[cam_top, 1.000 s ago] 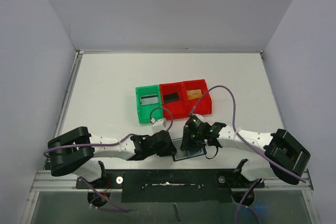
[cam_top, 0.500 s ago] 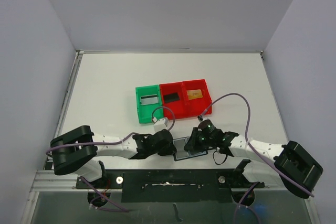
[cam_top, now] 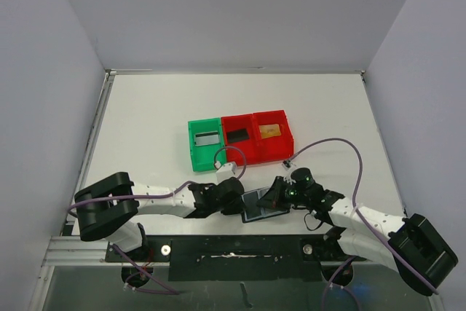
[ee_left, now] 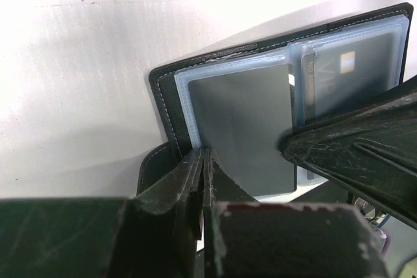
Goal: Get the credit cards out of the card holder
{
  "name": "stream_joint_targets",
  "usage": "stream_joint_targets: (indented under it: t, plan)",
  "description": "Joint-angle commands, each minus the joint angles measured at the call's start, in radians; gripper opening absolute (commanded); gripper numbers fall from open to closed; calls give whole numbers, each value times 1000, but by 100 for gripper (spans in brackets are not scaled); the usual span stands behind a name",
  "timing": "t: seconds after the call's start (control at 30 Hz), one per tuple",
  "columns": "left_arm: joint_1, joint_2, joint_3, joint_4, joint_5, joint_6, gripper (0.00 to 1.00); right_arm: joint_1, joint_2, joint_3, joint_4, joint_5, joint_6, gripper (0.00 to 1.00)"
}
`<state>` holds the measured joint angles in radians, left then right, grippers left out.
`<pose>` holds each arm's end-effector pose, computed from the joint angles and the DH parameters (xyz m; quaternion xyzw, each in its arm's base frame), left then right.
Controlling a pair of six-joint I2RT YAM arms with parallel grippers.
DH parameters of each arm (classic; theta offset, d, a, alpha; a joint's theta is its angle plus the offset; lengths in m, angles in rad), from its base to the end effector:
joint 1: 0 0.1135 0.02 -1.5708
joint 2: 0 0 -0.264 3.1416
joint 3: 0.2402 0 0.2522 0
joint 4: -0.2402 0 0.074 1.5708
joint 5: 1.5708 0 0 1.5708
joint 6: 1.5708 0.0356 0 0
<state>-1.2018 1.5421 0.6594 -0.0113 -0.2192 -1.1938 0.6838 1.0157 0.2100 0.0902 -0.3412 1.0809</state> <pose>0.1091 -0.2606 0.1415 -0.0326 0.9378 -0.2697 0.2163 0.1281 0.1198 0.1322 0.1079 0.8930 0.4138 0.1404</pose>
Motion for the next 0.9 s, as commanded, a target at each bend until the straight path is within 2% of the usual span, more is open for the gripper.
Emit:
stream_joint_targets:
  t: [0.0, 0.27, 0.47, 0.73, 0.77, 0.87]
  plan:
    - [6, 59, -37, -83, 1, 9, 0, -42, -43, -5, 107, -138, -1, 0]
    - [16, 54, -33, -117, -14, 26, 0, -121, -72, 0, 10, -192, -55, 0]
    - [16, 37, -27, -124, -19, 36, 0, -162, -59, 28, -113, -177, -107, 0]
    - [15, -10, -6, -127, -29, 71, 0, -174, -8, -19, -29, -187, -49, 5]
    - [14, -21, -6, -104, -20, 80, 1, -175, -4, -33, -6, -185, -37, 5]
    - [7, -52, 16, -15, 13, 125, 16, -175, 3, -64, 41, -168, -7, 5]
